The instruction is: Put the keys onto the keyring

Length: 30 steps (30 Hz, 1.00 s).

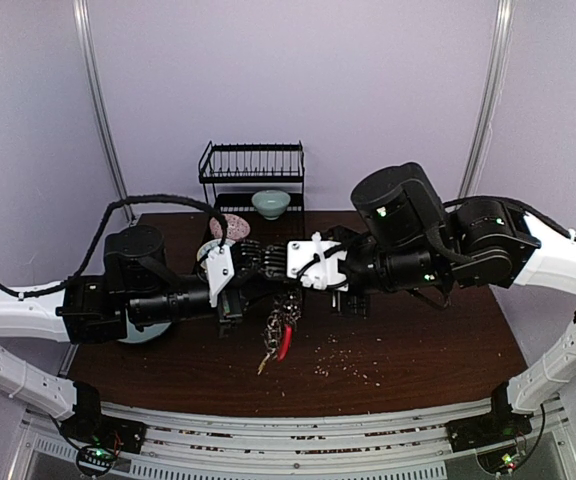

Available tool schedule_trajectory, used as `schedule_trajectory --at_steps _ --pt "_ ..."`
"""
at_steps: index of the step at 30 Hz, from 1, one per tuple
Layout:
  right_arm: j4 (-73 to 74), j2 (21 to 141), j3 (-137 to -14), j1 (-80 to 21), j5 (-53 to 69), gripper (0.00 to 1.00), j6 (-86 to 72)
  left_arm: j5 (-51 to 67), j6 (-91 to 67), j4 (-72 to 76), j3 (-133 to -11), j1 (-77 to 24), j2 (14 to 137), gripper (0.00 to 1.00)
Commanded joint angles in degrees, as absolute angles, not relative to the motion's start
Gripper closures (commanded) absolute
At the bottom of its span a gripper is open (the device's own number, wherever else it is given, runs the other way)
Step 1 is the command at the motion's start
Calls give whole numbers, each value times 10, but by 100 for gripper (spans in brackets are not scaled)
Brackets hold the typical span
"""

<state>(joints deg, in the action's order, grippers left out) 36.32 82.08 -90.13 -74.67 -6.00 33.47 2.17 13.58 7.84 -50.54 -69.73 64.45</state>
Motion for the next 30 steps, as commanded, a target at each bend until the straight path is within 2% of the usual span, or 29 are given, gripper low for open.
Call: schedule_trajectory --at_steps 1,4,5,7,9,14,16,20,22,26,30 --pt "336 821 -914 -754 -58 100 327 5 143 139 -494 -700 630 100" --pt "321 816 -902 -754 -63 100 319 -16 136 169 -476 -700 624 100" --pt "310 813 -891 -753 -72 96 311 -19 134 180 -469 -700 621 100" --pt "279 804 -868 -752 -100 75 292 -14 129 217 -449 -700 610 100" --pt "261 794 -849 -743 -105 69 275 -7 127 254 -423 -700 597 100" --pt "195 746 -785 -695 48 68 201 2 132 278 -409 -701 593 100" --pt "151 727 -750 -686 84 71 174 3 134 279 -409 -701 593 100" --pt "79 712 -702 -675 102 77 117 3 135 279 -409 -701 593 100" --pt "61 711 -694 -669 116 77 92 3 136 276 -409 -701 592 100" --pt "25 704 -674 -657 144 68 53 2 136 276 -408 -701 591 100" --pt "23 711 -675 -646 167 73 26 2 137 278 -405 -701 587 100"
